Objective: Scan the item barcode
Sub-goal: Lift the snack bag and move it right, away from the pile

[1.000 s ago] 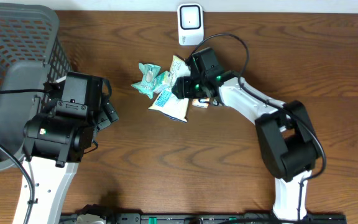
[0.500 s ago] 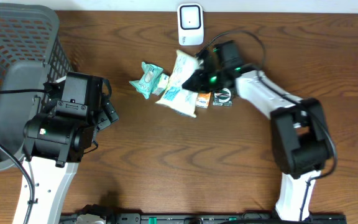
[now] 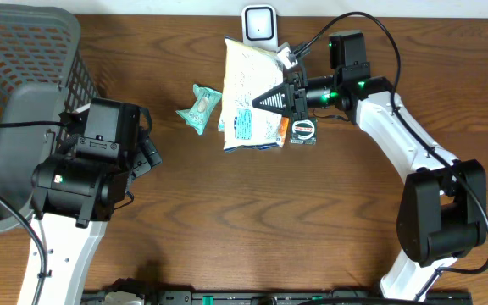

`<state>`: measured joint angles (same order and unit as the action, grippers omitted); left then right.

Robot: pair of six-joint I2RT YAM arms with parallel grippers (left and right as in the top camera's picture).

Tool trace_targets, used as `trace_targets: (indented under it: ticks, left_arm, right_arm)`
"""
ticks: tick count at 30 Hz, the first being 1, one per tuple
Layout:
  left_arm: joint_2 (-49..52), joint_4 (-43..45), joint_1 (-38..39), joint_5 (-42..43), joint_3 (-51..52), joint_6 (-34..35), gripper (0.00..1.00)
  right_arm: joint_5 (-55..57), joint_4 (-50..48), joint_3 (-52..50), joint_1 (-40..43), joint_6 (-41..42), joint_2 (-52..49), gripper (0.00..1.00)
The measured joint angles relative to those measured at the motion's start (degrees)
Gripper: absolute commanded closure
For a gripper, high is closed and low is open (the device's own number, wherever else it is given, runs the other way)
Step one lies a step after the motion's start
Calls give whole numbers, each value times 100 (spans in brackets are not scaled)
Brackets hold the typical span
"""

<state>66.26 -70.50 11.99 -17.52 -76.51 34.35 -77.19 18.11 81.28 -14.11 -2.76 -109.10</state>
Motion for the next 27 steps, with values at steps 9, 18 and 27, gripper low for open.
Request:
trace_targets:
  ticks: [9,18,27]
  left_arm:
    - [0,0,0,0,0,0,0]
    - [0,-2,0,0,0,0,0]
    - [0,4,0,0,0,0,0]
  right_arm:
    - [-127,-103,0,-11,-114,0,99]
    - [957,122,0,-238,142,0,99]
    - [2599,1331,15,708,1001,103,99]
